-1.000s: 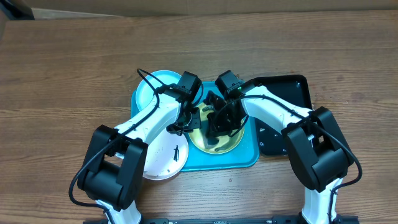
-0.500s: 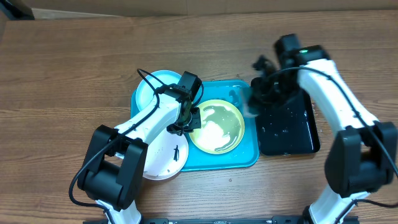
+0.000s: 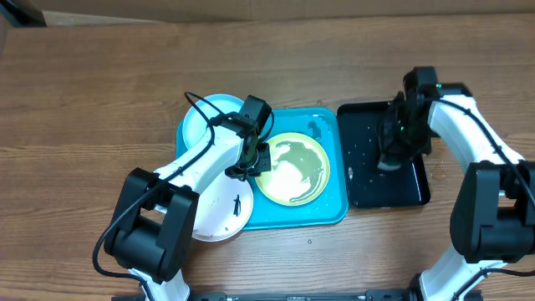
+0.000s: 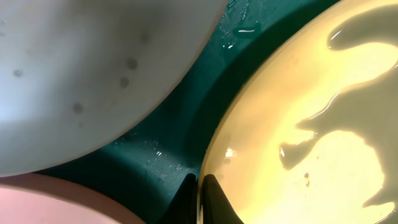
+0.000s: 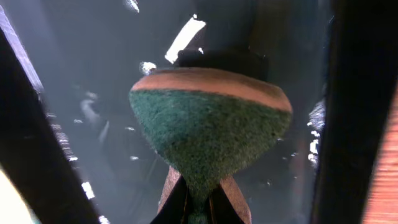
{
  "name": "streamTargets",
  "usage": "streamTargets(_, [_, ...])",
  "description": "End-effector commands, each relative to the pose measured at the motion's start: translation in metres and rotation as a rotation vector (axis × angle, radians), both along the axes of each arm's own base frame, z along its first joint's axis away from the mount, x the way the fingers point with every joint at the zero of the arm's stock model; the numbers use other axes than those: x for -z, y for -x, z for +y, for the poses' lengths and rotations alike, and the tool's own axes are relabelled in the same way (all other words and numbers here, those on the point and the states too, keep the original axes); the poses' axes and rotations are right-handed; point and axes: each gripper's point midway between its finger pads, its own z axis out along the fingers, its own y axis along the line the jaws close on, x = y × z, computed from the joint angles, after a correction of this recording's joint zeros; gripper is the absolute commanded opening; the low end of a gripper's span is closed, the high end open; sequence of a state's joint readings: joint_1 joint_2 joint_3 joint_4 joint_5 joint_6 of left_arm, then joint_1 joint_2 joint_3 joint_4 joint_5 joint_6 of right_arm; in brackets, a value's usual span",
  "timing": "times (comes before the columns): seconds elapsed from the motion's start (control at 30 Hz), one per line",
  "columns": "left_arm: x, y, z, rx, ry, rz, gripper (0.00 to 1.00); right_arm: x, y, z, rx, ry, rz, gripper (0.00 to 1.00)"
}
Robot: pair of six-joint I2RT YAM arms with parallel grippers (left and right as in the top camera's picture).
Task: Clean dirty plates on tray and stack at the side
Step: 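Return the sponge to the black tray with right gripper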
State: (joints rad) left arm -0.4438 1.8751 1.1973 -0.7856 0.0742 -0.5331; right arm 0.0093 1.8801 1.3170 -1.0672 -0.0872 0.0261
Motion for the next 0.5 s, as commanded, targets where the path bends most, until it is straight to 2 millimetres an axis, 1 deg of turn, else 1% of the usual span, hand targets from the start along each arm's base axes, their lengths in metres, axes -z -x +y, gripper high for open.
streamTargets(0.0, [0.006,0.003,0.001,0.004,-0.011,0.015,0.05,0.005,0.006,0.004,0.003,-0.015,-0.005,0.04])
streamTargets(0.03, [0.006,0.003,0.001,0.004,-0.011,0.015,0.05,0.006,0.007,0.005,0.003,-0.024,-0.005,0.07])
streamTargets(0.13, [0.006,0.003,0.001,0.003,-0.011,0.015,0.11,0.004,0.005,0.006,0.004,-0.027,-0.012,0.52])
streamTargets(0.2, [0.006,0.003,0.001,0.003,-0.011,0.015,0.18,0.000,-0.001,0.006,0.004,-0.027,-0.030,0.62])
streamTargets(0.23, [0.006,0.003,0.001,0.003,-0.012,0.015,0.20,-0.004,-0.005,0.005,0.008,-0.027,-0.041,0.63])
streamTargets(0.33, [0.006,0.003,0.001,0.003,-0.011,0.015,0.25,-0.027,-0.025,0.000,0.021,-0.024,-0.094,0.65])
streamTargets(0.37, [0.006,0.003,0.001,0.003,-0.012,0.015,0.25,-0.043,-0.036,-0.007,0.038,-0.014,-0.126,0.66])
streamTargets(0.47, [0.006,0.003,0.001,0.003,-0.012,0.016,0.25,-0.067,-0.053,-0.028,0.130,0.010,-0.181,0.72])
